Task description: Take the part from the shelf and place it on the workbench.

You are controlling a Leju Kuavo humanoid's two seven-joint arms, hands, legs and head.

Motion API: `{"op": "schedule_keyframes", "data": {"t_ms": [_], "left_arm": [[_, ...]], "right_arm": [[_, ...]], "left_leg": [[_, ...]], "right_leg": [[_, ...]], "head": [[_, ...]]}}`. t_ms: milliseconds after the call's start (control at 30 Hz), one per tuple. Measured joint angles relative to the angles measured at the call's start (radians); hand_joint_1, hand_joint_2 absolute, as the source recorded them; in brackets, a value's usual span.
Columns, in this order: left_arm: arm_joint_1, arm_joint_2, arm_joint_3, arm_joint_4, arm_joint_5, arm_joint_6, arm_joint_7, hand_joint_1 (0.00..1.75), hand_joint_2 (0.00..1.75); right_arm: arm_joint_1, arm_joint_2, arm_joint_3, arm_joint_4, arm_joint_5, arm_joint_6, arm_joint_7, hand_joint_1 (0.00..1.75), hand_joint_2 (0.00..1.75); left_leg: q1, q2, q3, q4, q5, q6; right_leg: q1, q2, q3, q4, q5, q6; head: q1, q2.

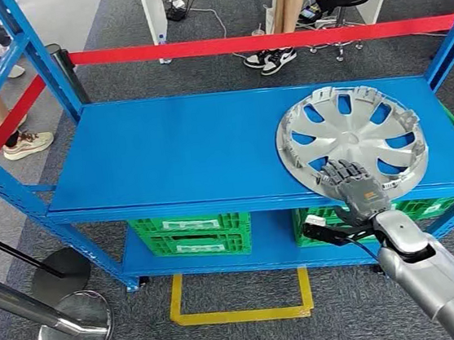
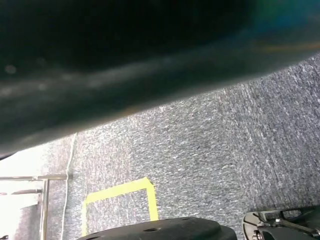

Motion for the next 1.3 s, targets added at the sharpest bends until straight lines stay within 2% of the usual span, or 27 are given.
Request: {"op": "schedule_keyframes", "data": {"t_ms": [500,833,933,1000,1033,1100,1200,1300], "left_arm": [[-0.001,-0.001,0.01,0.0,-0.011,0.0,0.001,0.0,0.0],[-0.001,-0.002,0.012,0.0,-0.017,0.012,-0.005,0.0,0.0],[-0.001,-0.002,0.013,0.0,-0.014,0.04,-0.059,0.0,0.0],[-0.001,-0.002,0.015,0.0,-0.012,0.061,-0.11,0.0,0.0],[-0.001,-0.002,0.016,0.0,-0.012,0.069,-0.13,0.0,0.0],[-0.001,-0.002,0.017,0.0,-0.014,0.075,-0.162,0.0,0.0],[-0.002,-0.002,0.019,0.0,-0.018,0.075,-0.19,0.0,0.0],[-0.002,-0.003,0.023,0.0,-0.022,0.076,-0.198,0.0,0.0]], "right_arm": [[0.004,0.0,0.0,0.0,0.028,-0.041,0.022,1.75,1.75],[0.042,0.0,-0.013,-0.029,0.046,-0.082,0.028,1.75,1.75],[0.086,-0.002,-0.032,-0.081,0.058,-0.14,0.028,1.75,1.75],[0.146,0.005,-0.055,-0.162,0.094,-0.254,0.017,1.75,1.75],[0.182,0.015,-0.069,-0.214,0.126,-0.323,0.002,1.75,1.75],[0.257,0.07,-0.109,-0.351,0.215,-0.426,-0.065,1.75,1.75],[0.353,0.196,-0.175,-0.59,0.332,-0.46,-0.189,1.75,1.75],[0.389,0.275,-0.191,-0.793,0.414,-0.473,-0.193,1.75,1.75]], "left_leg": [[0.0,0.0,0.0,0.0,0.0,0.0],[0.0,0.0,0.0,0.0,0.0,0.0],[0.0,0.0,0.0,0.0,0.0,0.0],[0.0,-0.001,-0.001,0.0,0.0,0.0],[0.0,-0.001,-0.001,0.0,0.0,0.0],[0.001,0.0,-0.002,0.0,-0.001,0.0],[0.002,0.0,-0.003,0.0,-0.001,-0.001],[0.003,-0.001,-0.003,0.0,-0.001,-0.001]], "right_leg": [[0.0,0.0,0.0,0.0,0.0,0.0],[0.0,0.0,0.0,0.0,0.0,0.0],[0.0,-0.001,0.0,0.0,0.0,0.0],[0.0,-0.002,0.0,0.0,0.0,0.0],[0.0,-0.002,0.0,0.0,0.0,0.0],[0.001,0.0,-0.001,0.001,0.0,0.0],[0.002,0.001,-0.004,0.001,-0.001,0.0],[0.003,-0.002,-0.004,0.001,-0.003,-0.002]], "head": [[0.0,0.0],[0.0,0.0],[0.0,0.0],[0.0,0.0],[0.0,0.0],[0.0,0.0],[-0.001,0.0],[0.0,0.0]]}}
